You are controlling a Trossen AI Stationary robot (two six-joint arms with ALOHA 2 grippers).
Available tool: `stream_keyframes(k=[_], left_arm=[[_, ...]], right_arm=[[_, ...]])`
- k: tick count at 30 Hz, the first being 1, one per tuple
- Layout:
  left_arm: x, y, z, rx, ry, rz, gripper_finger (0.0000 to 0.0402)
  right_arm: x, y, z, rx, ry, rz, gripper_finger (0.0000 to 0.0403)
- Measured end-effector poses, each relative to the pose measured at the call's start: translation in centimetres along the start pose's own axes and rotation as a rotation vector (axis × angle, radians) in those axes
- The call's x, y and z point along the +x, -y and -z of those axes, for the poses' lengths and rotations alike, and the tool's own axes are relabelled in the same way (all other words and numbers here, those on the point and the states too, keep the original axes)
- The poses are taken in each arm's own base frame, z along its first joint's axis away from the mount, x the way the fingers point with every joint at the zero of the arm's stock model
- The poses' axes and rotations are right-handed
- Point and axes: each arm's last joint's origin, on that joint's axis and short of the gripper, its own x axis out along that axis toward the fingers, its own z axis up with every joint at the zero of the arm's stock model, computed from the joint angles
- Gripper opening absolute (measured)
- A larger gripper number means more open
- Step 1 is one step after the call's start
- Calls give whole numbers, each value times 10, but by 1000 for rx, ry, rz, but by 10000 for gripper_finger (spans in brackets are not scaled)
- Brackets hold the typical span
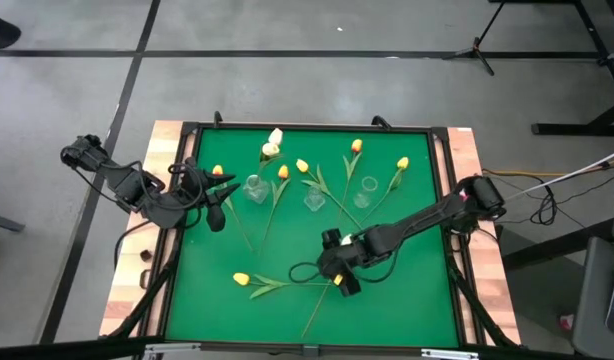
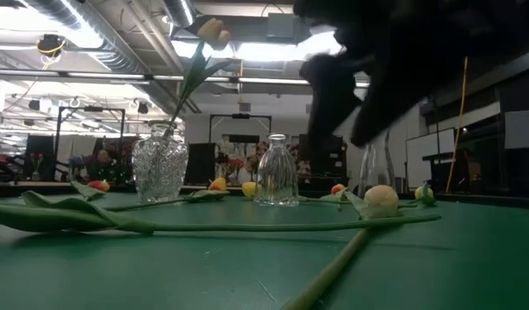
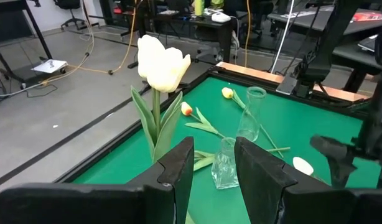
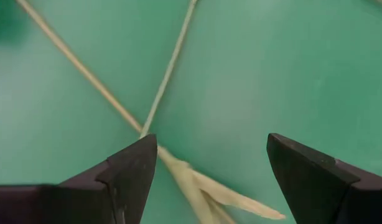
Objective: Sort flowers into vase by color
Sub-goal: Put the light yellow flower into the left transparent vase
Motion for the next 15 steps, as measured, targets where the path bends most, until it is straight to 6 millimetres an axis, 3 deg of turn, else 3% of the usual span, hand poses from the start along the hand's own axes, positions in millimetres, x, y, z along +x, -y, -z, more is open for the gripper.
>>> stream_keyframes(k=[4,15], left_arm=[[0,0,0,1,0,0,114],[0,0,1,-20,-5,-3,114]], right_arm=[[12,-2,7,0,-70,-26,303],[15,0,10,6,-105,-11,303]])
